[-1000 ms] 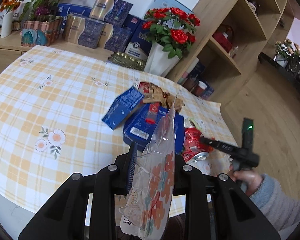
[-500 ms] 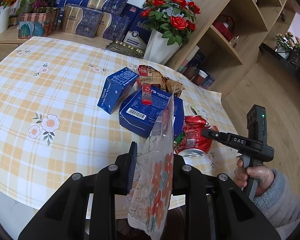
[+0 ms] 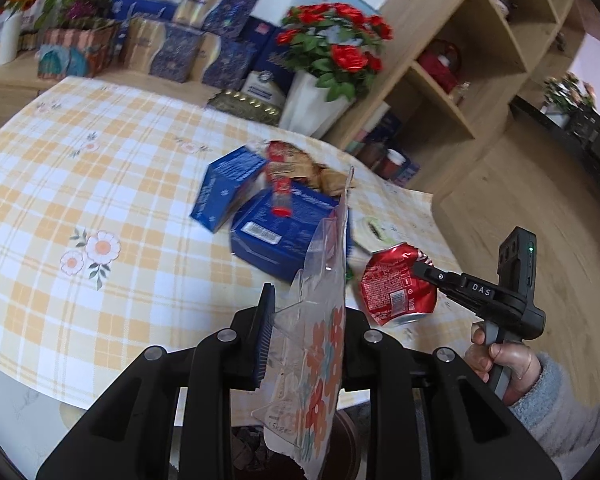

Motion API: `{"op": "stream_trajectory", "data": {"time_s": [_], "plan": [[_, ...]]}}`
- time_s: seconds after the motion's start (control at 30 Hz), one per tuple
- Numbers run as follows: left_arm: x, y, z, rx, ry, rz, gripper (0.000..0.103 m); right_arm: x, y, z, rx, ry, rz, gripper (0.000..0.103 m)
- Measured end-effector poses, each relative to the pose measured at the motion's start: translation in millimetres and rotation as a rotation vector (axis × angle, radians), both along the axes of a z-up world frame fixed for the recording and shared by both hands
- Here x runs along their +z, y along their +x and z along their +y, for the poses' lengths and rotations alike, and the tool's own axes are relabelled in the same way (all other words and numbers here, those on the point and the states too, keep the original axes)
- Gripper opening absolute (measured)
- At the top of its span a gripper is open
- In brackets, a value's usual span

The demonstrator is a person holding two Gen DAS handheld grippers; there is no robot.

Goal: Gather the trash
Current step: 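Carry bag and can over the bin and release both inside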

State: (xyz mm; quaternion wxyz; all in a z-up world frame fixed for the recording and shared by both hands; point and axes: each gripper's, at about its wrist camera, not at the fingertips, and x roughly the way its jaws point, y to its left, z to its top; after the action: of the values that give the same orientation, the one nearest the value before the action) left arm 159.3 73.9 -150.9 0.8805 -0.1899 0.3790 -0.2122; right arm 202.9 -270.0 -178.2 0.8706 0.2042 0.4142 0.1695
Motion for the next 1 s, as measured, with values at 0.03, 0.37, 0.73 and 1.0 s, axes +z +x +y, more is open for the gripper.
{"op": "stream_trajectory", "data": {"time_s": [0.03, 0.37, 0.73, 1.0], "plan": [[4.9, -3.6, -2.4, -0.016, 0.004, -0.009, 0.025, 4.9, -8.4, -2.4, -0.007, 0.005, -0.008, 0.012], [29.2, -61.1, -37.9, -0.209, 0.081, -0.063, 0.025, 42.2, -84.4, -13.0, -0.031, 0.018, -0.09, 0.012], [-53.8, -94.0, -108.2, -0.466, 0.258, 0.117, 0.025, 50.0, -144.7, -18.8, -0.033, -0.032, -0.131, 0.012], [-125.5, -80.6, -139.8, -0.571, 0.436, 0.277, 0.025, 40.4, -145.4, -23.1, -0.033, -0.016, -0.106, 0.012]]}}
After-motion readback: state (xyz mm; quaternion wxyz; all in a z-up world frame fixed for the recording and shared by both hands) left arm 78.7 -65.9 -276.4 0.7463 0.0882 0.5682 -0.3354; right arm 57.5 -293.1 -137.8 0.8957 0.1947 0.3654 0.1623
